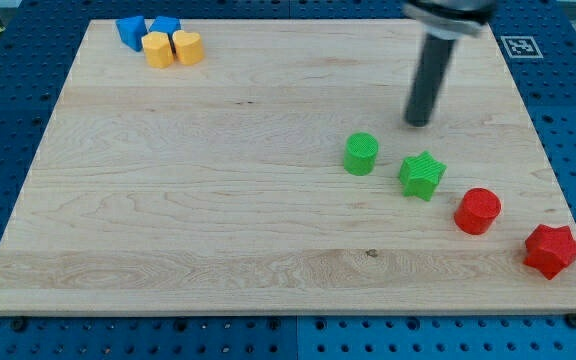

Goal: Push the green star and red circle in opposite directions

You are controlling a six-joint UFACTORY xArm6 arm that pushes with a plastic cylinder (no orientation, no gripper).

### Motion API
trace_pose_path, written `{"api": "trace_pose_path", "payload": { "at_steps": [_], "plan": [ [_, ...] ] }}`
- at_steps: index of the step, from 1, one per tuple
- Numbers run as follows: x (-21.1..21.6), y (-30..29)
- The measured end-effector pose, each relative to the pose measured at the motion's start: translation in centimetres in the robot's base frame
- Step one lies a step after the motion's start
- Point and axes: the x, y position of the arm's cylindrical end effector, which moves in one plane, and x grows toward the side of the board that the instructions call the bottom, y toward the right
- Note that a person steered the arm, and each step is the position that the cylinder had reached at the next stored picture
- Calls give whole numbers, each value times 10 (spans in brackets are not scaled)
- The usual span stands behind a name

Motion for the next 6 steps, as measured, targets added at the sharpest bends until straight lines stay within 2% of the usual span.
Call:
{"api": "trace_pose_path", "payload": {
  "at_steps": [1,4,6],
  "plan": [
    [25,41],
    [92,-20],
    [128,-26]
  ]
}}
